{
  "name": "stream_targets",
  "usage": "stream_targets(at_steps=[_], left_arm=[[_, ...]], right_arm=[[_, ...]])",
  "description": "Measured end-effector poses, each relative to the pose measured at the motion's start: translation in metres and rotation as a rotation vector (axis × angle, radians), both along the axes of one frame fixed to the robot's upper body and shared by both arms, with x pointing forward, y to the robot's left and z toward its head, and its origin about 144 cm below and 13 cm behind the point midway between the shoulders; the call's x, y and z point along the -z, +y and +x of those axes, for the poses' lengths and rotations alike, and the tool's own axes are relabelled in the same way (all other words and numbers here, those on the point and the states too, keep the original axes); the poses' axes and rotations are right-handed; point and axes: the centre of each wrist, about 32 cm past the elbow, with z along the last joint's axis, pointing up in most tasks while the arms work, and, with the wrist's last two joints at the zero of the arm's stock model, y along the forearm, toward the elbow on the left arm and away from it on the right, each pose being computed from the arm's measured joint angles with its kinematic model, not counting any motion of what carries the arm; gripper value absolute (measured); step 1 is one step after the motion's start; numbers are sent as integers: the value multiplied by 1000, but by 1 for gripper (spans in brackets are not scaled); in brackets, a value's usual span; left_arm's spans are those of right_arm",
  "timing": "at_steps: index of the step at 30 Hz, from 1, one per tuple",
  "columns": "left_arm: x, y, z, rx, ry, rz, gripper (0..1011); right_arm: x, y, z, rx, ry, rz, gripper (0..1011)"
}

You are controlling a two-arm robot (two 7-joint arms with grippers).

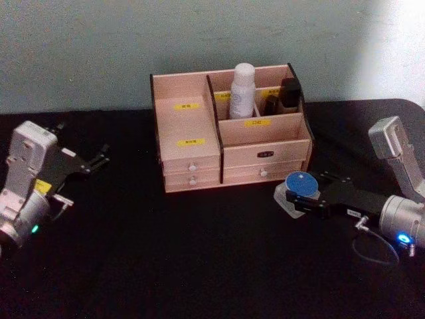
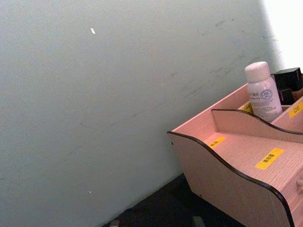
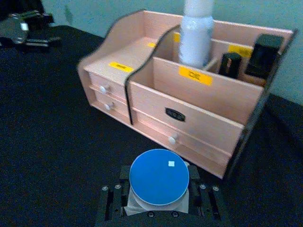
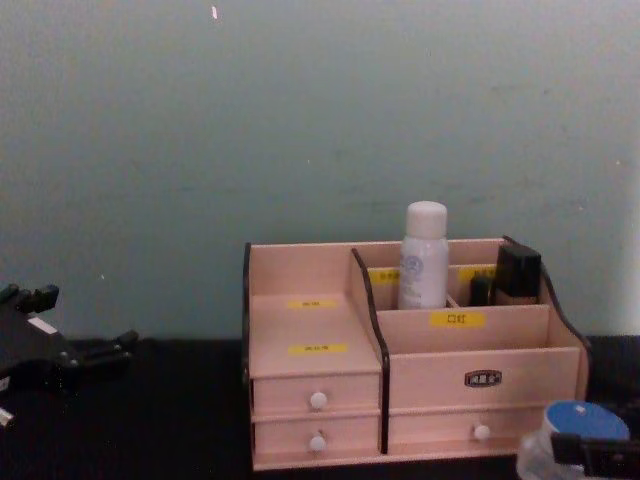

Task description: Pick up the facial cleanser and watermelon frost from the table and place them into the tiered storage box.

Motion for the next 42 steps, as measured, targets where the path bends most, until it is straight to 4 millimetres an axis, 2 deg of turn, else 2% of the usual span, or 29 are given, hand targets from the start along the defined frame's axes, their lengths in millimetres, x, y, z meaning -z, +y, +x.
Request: stream_targets(at_steps=[22,42], left_arm=[[0,0,0,0,0,0,1001],[0,0,0,0,0,0,1001]], right_arm=[[-23,27,25,-192,-82,40,730],[-41,76,55,-268,-192,30,730]])
